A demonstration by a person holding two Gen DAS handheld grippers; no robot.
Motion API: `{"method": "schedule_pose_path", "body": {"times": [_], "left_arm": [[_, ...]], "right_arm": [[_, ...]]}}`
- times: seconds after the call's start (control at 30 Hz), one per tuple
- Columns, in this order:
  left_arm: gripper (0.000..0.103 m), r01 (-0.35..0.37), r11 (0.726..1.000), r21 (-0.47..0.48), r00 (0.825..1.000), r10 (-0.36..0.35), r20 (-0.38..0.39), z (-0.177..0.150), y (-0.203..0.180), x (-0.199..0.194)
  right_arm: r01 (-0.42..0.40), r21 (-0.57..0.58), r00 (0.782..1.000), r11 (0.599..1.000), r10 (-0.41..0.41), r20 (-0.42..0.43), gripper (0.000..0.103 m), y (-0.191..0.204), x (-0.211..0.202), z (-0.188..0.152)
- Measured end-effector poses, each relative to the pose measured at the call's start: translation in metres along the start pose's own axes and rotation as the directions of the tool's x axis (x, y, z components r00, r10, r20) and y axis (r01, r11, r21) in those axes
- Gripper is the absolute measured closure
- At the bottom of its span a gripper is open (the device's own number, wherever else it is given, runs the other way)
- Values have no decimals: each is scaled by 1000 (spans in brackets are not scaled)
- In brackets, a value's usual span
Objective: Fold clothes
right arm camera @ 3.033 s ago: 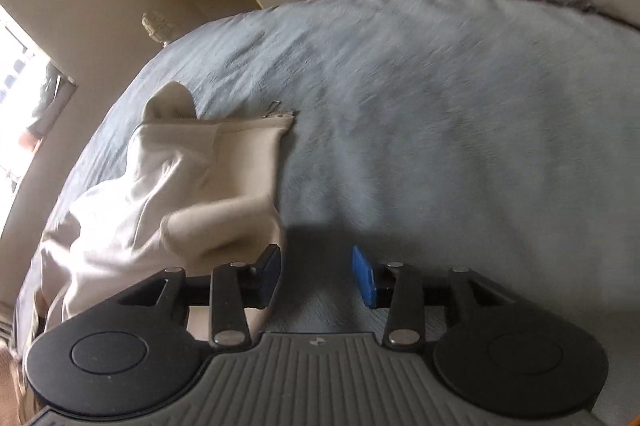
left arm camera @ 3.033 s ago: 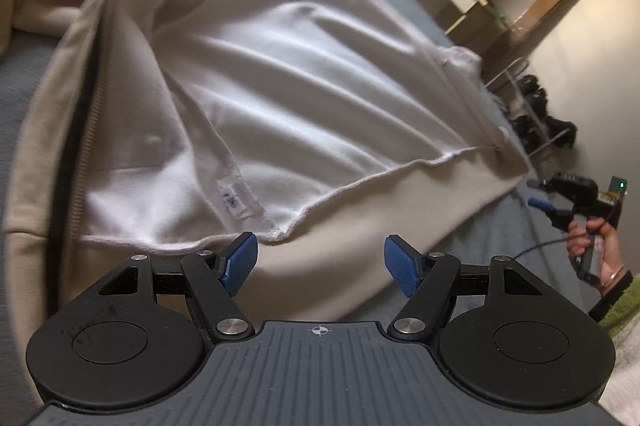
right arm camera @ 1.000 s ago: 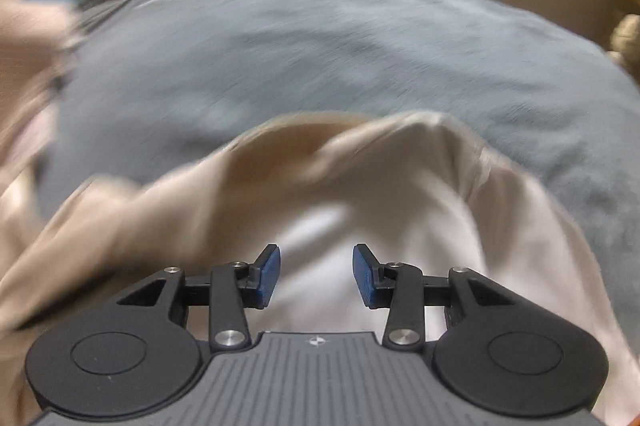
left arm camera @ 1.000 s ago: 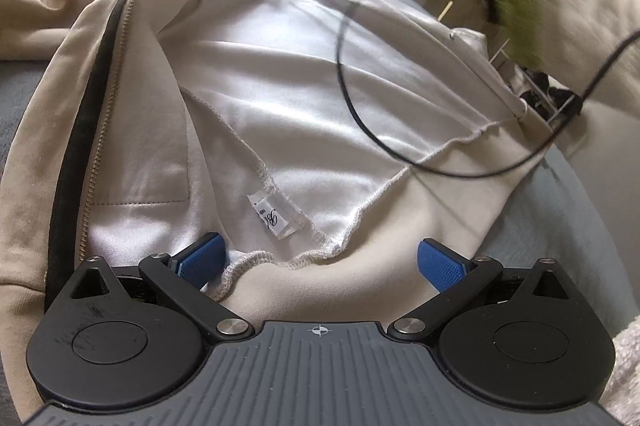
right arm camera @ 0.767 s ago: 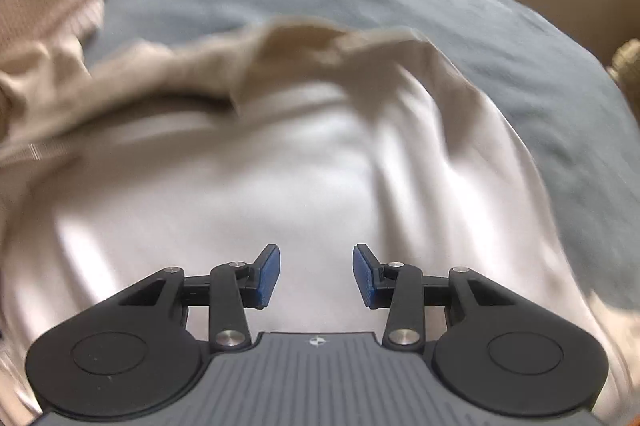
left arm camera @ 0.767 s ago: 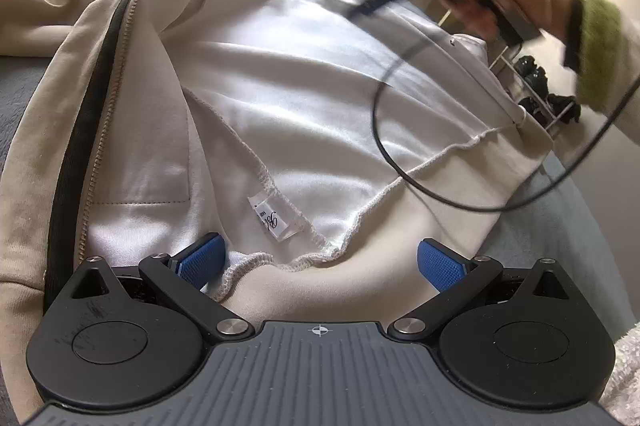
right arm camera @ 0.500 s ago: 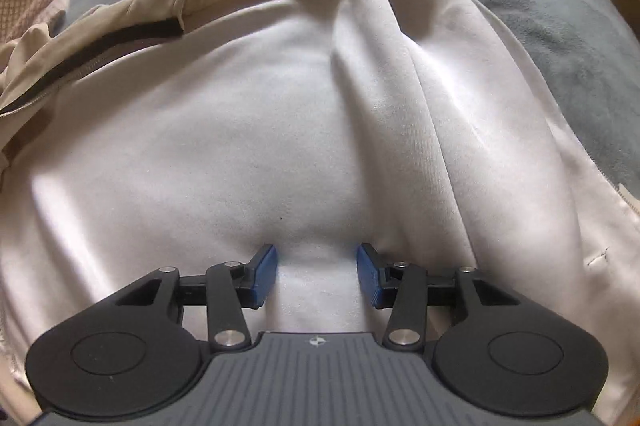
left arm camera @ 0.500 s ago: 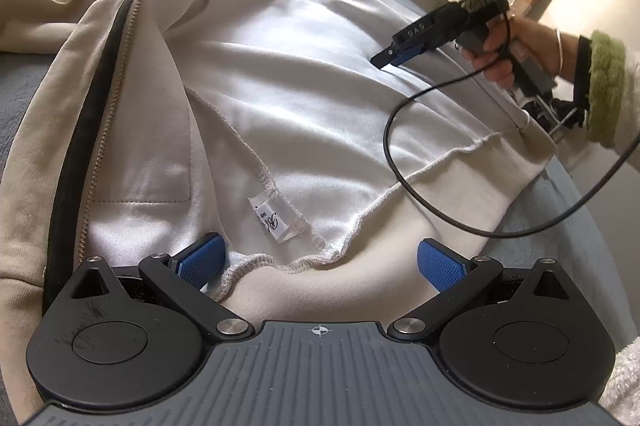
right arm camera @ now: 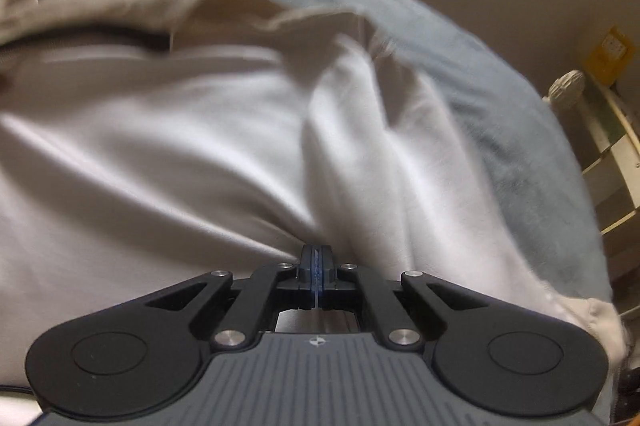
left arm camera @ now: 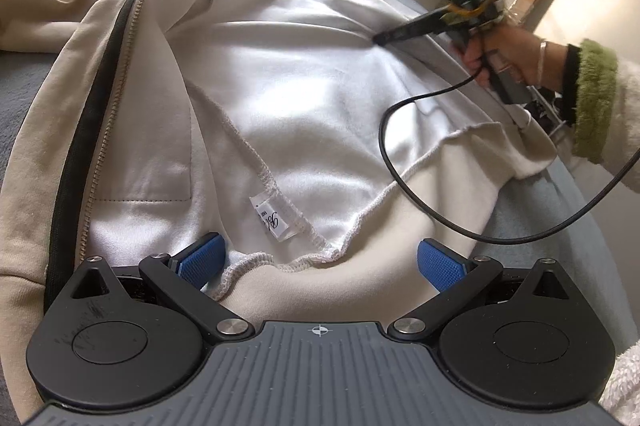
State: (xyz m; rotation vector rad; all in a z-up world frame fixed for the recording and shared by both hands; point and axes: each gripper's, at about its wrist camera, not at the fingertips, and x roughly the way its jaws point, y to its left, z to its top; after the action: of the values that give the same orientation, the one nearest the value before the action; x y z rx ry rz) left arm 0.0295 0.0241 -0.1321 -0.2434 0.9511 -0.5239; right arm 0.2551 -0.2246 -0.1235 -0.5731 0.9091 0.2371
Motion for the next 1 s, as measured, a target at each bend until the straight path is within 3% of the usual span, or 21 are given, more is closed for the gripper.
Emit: {"method": "schedule_pose_path", "body": {"times": [0.1, 0.23, 0.3, 0.4, 0.47, 0.57, 0.63, 0.77, 0.9, 1.0], "left_arm": [[0, 3, 1000, 1, 1000, -3, 1, -1, 0, -1], [0, 7, 1000, 6, 1000, -7, 2, -4, 1, -2], [0, 8, 1000, 8, 1000, -8, 0, -4, 1, -2], [0, 10, 1000, 12, 1000, -10, -4, -3, 1, -1], [0, 10, 1000, 14, 1000, -10, -6, -3, 1, -1], [0, 9, 1000, 17, 1000, -8, -11, -3, 0, 0], [0, 8, 1000, 18, 1000, -8, -14, -3, 0, 0], [0, 8, 1000, 20, 1000, -8, -19, -3, -1, 0], [0, 6, 1000, 11, 1000, -6, -20, -5, -1, 1], [0, 1, 1000, -3, 1000, -1, -15, -5, -3, 1]], "right_arm": [[21, 1, 1000, 1000, -21, -23, 102, 4, 5, 6], [-1, 146, 1000, 989, 4, -18, 96, -20, -23, 20], [-97, 230, 995, 968, 98, 8, 96, -31, -36, 27], [-260, 315, 964, 913, 263, 35, 96, -34, -36, 36], [-316, 301, 946, 900, 322, 32, 96, -19, -25, 42], [-323, 288, 934, 901, 352, -54, 97, 3, 15, 48], [-302, 301, 942, 905, 332, -53, 103, 5, 36, 62], [-274, 379, 952, 884, 306, -27, 103, -2, 69, 95], [-263, 425, 961, 866, 273, 39, 103, -10, 88, 106], [-268, 493, 961, 828, 265, 78, 103, -15, 94, 104]]}}
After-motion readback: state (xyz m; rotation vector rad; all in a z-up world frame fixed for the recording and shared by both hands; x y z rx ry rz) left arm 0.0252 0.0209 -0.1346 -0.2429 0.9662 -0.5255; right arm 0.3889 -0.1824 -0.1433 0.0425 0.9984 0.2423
